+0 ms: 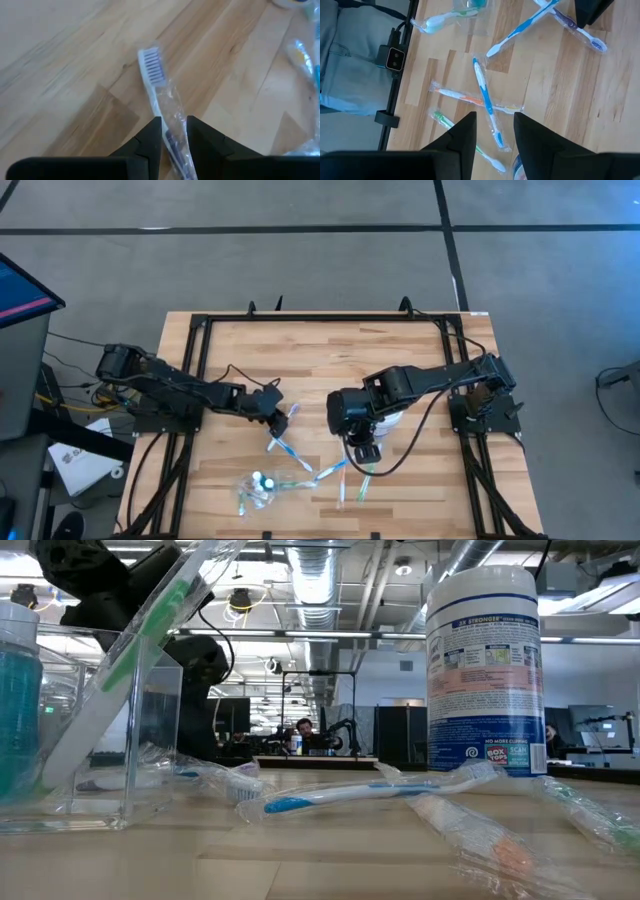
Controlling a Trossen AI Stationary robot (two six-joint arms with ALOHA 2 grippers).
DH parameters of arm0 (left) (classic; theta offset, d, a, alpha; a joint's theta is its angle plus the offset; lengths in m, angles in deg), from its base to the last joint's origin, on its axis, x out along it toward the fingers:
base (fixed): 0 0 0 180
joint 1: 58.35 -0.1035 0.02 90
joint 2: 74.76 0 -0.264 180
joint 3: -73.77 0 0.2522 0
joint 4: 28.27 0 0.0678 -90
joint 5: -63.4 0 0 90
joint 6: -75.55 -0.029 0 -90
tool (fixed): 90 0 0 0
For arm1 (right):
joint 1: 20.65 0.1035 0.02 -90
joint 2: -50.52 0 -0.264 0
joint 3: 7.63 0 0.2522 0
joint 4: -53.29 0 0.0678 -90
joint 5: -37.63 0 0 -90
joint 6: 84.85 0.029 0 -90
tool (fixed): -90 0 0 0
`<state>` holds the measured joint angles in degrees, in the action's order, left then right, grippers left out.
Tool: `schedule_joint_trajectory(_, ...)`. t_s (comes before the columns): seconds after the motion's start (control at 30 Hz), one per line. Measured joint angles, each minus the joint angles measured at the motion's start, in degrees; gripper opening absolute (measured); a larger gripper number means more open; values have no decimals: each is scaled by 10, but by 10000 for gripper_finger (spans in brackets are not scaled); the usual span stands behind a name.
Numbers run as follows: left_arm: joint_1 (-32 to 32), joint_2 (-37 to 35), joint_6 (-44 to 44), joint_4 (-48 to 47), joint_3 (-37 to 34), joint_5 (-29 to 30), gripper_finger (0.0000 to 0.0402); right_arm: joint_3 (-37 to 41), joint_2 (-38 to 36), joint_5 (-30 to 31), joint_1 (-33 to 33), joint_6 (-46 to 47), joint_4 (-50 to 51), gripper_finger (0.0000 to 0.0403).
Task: Pick & Place toothbrushing station
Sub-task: Put the purple toothbrush into the transparent organizer
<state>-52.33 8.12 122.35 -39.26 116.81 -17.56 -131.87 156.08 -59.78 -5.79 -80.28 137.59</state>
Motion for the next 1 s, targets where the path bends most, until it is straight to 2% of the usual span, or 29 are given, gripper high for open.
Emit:
schedule_joint_trajectory(0.47,0,29,-1,8,0,8,85,0,0,2,-3,0,0,122)
schedule_joint_trajectory(0.87,0,67,-2,52,2,10,85,0,0,2,-4,0,2,122)
schedule_joint_trajectory(1.0,0,66,4,49,2,5,57,0,0,2,-4,0,2,122)
